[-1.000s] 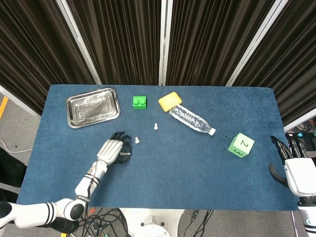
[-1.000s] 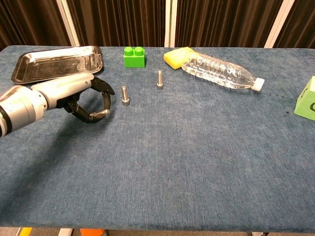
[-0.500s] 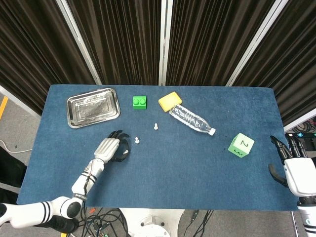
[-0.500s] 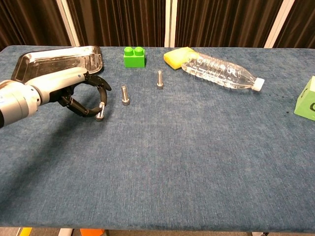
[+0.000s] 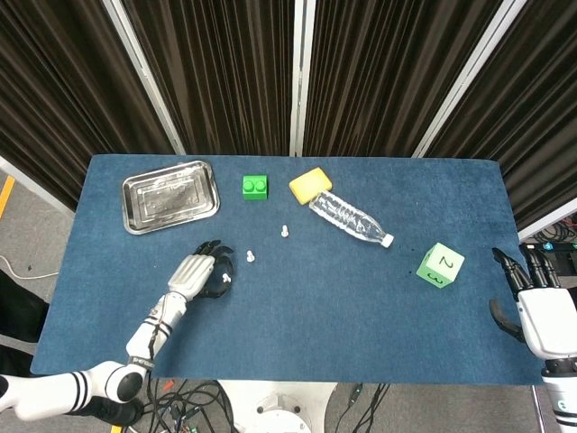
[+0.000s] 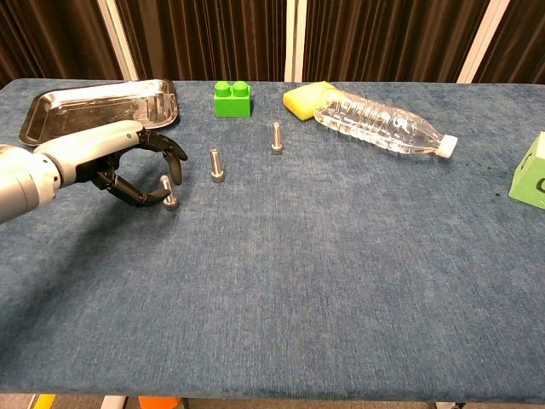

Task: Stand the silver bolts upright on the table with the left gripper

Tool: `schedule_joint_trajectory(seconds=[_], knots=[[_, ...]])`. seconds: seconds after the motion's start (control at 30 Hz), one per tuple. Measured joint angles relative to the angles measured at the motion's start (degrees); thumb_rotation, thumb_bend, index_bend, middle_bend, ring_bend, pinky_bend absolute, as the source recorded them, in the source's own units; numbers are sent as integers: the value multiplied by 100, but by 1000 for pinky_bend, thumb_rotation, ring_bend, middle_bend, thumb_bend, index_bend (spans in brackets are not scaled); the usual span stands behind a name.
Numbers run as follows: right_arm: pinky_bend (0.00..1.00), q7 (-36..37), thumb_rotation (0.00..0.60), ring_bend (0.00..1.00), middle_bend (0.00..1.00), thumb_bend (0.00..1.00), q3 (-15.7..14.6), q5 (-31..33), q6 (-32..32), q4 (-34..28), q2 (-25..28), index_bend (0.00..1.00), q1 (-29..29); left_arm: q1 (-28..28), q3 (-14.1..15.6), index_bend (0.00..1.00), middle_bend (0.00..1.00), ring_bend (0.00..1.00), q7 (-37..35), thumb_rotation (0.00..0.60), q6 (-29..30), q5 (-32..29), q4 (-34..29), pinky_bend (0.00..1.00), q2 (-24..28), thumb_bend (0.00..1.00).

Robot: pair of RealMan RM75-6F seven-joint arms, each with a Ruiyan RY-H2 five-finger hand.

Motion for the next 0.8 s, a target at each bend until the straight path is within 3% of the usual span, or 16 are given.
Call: schedule_joint_trajectory(seconds=[0.23, 0.43, 0.53, 0.67, 0.8], knots=[[23, 28, 600, 1, 220, 299, 15, -3, 21, 18, 49, 77, -1, 102, -68, 335, 171, 0, -172, 600, 215, 126, -180, 0, 224, 393], [23, 135, 600, 2, 217, 303, 43, 36, -35, 92, 109, 77, 36, 480, -160, 334, 171, 0, -309, 600, 763, 168, -349, 0, 947, 387], [24, 239, 600, 1, 203, 302, 53, 67, -91, 183, 94, 76, 67, 798, -156, 334, 171, 0, -357, 600, 1193, 187, -354, 0, 1326, 326], [24, 455, 600, 0, 153, 301, 55, 105, -160, 333, 22, 77, 102, 1346, -9, 334, 171, 0, -367, 600, 1831, 293, -229, 0, 1686, 248], [24, 655, 600, 0, 133, 301, 50, 142, -184, 537, -105, 77, 112, 1917, 232, 335, 171, 0, -353, 600, 2396, 430, -106, 0, 1946, 238]])
